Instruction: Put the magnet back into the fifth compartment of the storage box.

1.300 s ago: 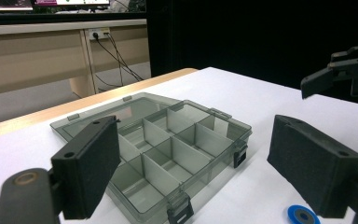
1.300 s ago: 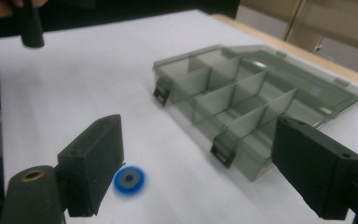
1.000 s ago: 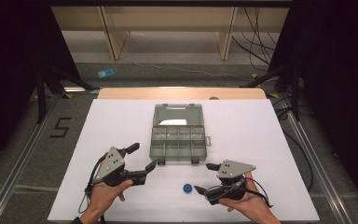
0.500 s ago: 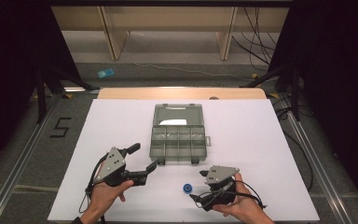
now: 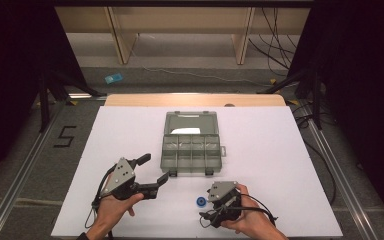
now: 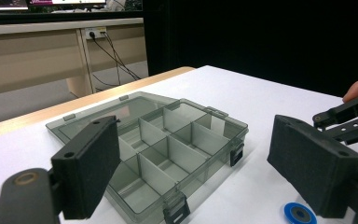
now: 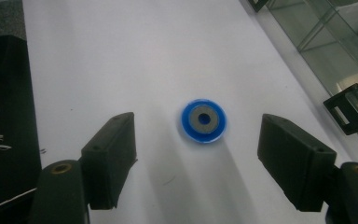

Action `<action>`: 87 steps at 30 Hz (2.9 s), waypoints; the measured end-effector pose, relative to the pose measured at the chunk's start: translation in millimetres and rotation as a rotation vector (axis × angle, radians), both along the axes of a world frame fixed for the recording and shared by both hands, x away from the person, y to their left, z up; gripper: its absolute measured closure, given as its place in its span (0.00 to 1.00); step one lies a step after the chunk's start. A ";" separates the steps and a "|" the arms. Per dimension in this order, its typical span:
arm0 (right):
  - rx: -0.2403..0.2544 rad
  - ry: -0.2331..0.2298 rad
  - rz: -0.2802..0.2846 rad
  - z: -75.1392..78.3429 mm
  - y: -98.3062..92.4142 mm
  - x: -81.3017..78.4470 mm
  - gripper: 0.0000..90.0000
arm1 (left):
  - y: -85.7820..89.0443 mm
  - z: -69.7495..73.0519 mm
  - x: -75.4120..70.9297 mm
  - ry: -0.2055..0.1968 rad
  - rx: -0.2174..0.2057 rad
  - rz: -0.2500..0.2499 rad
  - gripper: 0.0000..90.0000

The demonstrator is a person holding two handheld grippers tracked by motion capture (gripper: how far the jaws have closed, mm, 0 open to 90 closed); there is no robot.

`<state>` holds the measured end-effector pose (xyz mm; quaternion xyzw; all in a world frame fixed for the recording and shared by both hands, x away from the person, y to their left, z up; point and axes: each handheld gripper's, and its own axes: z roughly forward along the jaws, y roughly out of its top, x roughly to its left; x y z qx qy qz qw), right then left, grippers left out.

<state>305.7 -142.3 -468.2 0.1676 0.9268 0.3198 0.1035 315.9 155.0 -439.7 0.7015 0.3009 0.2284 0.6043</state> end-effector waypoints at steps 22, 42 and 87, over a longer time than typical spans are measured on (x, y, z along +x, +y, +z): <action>-0.040 0.060 0.049 -4.8 12.2 18.1 0.63 | -0.6 -0.4 0.0 0.005 0.008 -0.004 0.18; -0.085 0.073 0.103 -7.0 14.4 24.6 0.80 | -1.1 -0.7 0.0 0.008 0.010 -0.005 0.18; -0.081 0.078 0.074 -6.5 27.6 31.1 0.52 | -1.3 -0.3 0.7 0.007 0.010 -0.008 0.18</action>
